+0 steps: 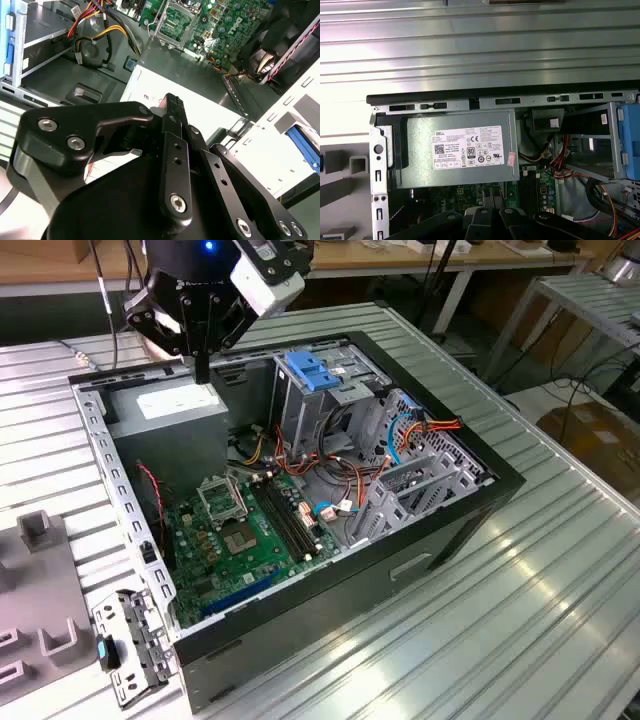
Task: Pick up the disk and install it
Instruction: 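Reach for the disk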
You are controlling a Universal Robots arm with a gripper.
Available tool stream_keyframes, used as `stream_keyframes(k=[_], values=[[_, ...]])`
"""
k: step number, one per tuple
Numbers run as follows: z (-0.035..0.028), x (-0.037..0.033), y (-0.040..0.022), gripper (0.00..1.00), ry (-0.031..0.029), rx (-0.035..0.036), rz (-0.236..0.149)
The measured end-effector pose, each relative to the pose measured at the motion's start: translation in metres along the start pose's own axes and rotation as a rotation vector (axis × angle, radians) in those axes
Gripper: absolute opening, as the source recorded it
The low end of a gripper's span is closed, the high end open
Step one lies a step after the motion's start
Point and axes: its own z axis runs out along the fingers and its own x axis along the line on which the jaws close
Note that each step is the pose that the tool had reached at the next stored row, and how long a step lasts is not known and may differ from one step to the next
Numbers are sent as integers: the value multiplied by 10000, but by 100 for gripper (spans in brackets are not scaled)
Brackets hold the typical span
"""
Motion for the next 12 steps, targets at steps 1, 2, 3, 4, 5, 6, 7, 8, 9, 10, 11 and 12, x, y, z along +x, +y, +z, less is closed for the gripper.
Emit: stream_keyframes(k=[1, 2, 3, 4, 5, 6, 7, 8, 9, 10, 11, 12], values=[[0, 0, 0, 11, 0, 0, 0], [0, 0, 0, 11, 0, 0, 0], [0, 0, 0, 11, 0, 0, 0], [0, 5, 0, 11, 0, 1, 1], [0, 13, -1, 11, 0, 0, 1], [0, 26, -2, 11, -1, -1, 0], [-1, 35, -3, 11, 0, 0, 0], [-1, 44, -3, 11, 0, 0, 0], [-1, 52, -4, 11, 0, 0, 0], [-1, 60, -4, 11, 0, 0, -1], [-1, 73, -5, 11, 0, 0, 0], [-2, 89, -7, 11, 0, 0, 0]])
